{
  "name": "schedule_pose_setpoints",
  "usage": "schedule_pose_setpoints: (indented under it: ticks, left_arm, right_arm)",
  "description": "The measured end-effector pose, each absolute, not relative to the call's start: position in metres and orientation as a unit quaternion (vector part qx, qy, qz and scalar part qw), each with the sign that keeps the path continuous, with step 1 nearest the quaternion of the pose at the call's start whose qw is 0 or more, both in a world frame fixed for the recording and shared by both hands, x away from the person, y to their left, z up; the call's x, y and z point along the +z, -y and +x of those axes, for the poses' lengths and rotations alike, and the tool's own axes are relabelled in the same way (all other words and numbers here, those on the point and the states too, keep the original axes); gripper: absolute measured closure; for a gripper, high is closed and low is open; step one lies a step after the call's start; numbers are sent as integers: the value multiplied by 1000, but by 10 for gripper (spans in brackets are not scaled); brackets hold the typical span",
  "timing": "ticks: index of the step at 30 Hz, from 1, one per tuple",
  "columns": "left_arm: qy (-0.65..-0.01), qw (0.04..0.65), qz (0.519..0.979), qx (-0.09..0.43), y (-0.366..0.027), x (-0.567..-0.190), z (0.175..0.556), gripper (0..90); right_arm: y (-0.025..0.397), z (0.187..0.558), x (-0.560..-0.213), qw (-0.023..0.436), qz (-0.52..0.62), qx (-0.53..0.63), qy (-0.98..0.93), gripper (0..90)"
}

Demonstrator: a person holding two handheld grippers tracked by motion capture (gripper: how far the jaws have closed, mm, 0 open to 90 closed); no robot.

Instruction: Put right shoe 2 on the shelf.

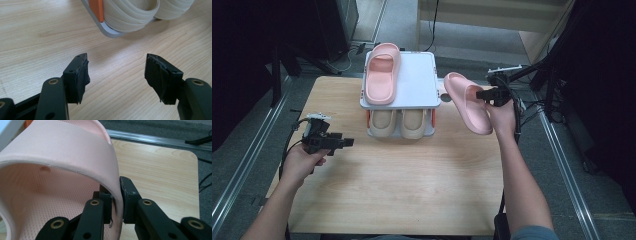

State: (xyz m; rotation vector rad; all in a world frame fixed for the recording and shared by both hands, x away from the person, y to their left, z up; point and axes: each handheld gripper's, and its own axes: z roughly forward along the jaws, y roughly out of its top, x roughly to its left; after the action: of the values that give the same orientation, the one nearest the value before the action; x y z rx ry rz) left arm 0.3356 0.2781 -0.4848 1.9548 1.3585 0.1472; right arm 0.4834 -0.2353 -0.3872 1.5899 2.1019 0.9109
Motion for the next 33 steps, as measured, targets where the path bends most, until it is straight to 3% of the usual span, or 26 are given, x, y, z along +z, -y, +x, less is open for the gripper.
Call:
schedule_pose_setpoints:
  ticks: [18, 33]
  left_arm:
    - [-518, 370, 769, 54, -272, -484, 336, 357]
    - [-516, 371, 770, 57, -272, -484, 337, 357]
  right_arm:
    - [203, 510, -325, 176, 557, 320, -746, 814]
    - [141, 534, -321, 161, 559, 333, -742, 809]
